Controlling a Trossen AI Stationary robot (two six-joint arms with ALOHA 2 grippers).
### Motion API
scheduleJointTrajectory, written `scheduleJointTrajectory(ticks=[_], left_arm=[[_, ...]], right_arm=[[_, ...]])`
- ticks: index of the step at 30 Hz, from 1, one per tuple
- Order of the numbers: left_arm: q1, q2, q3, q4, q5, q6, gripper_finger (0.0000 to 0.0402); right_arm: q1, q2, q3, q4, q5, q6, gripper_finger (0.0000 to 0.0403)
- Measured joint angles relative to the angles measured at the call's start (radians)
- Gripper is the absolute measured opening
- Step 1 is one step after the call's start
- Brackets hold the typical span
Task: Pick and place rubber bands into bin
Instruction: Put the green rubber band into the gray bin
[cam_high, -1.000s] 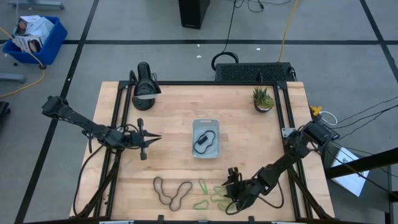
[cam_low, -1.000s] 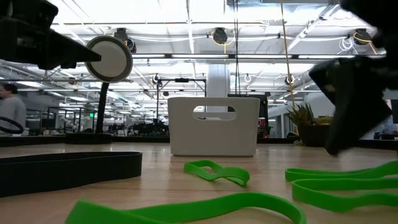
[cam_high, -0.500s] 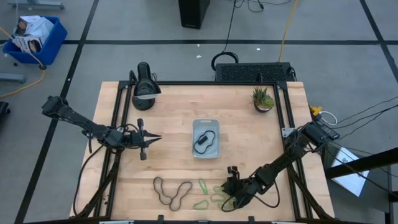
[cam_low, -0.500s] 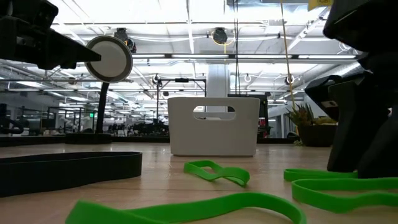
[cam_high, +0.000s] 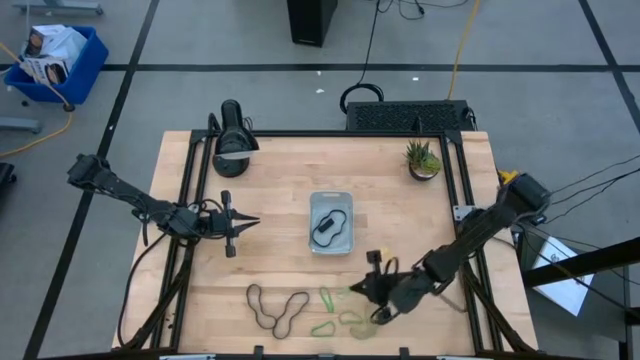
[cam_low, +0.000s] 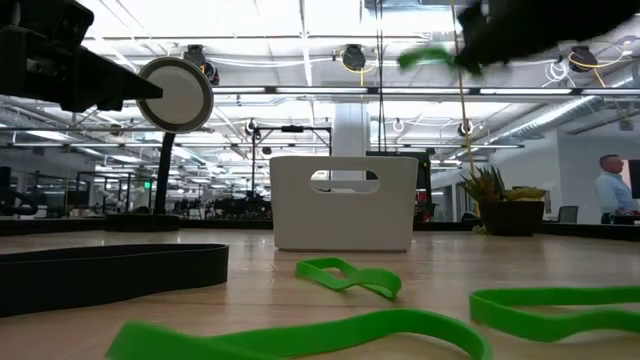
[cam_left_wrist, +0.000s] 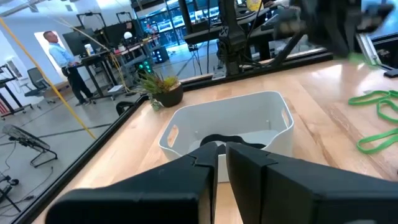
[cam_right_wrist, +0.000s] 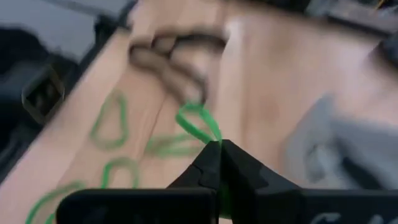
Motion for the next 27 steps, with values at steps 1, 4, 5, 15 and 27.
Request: scheduleJointTrajectory(ticks=[1, 4, 5, 15, 27], left_arm=[[0.0, 0.0, 0.0, 0.0, 0.0, 0.0, 0.0042], [0.0, 0.0, 0.0, 0.0, 0.0, 0.0, 0.0042], [0.0, 0.0, 0.0, 0.0, 0.0, 0.0, 0.0042], [0.0, 0.0, 0.0, 0.0, 0.0, 0.0, 0.0042], [0.0, 0.0, 0.0, 0.001, 0.0, 0.009, 0.0042]], right_arm=[[-0.001, -0.034, 0.0, 0.002, 0.029, -0.03, 0.0002], [-0.002, -0.13, -0.016, 0.0, 0.098, -0.104, 0.0001], [-0.004, -0.163, -0.028, 0.0, 0.109, -0.127, 0.0001], [-0.047, -0.547, -0.373, 0.179, 0.125, -0.157, 0.0001], [-0.148, -0.841, -0.808, 0.63, 0.039, -0.217, 0.0]])
